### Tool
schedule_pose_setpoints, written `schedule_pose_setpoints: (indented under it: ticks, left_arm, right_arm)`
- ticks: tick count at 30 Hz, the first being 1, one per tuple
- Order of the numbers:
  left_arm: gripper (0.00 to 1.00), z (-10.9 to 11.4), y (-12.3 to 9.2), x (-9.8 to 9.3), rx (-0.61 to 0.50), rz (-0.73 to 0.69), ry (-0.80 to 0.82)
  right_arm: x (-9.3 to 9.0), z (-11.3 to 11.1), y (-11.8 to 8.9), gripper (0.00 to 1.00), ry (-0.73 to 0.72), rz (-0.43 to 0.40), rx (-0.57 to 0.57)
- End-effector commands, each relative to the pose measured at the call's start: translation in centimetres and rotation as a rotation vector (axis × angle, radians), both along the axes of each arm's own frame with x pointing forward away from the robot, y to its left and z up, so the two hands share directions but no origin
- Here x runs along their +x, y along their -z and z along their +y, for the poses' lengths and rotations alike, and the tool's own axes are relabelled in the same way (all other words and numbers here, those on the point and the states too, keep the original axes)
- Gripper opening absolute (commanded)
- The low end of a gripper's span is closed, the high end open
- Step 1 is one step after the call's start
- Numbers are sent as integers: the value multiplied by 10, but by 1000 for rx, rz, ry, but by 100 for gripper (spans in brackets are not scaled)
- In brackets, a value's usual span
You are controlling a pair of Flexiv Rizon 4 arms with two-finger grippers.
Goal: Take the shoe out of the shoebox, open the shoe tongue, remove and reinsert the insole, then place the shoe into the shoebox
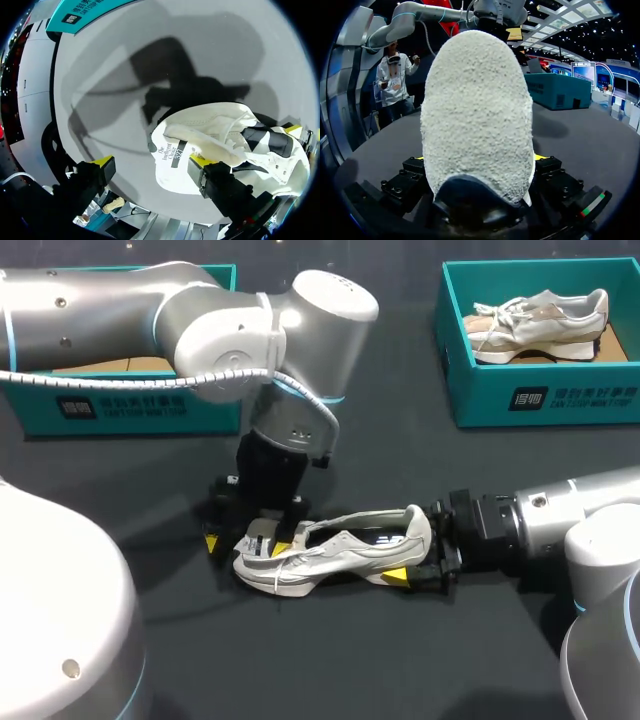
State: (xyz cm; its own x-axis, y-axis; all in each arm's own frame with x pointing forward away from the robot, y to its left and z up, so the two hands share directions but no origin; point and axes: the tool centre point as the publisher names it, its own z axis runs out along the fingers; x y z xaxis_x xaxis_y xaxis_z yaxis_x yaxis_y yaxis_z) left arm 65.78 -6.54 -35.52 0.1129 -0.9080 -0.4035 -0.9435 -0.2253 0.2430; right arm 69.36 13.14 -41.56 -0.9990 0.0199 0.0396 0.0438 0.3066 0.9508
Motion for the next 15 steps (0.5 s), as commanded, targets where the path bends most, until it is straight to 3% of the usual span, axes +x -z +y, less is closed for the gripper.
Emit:
schedule_pose_setpoints:
  ticks: [1,8,15]
  left_arm:
    - [93,4,-7,-3,-30,-16,-2]
    - [89,0,-53,2,-105,-99,79]
    - [88,-21,-96,19,-180,-178,234]
  right_arm:
    - [-1,1,1,0,1,0,-5]
    - [-1,1,1,0,1,0,-5]
    - [-1,1,1,0,1,0,-5]
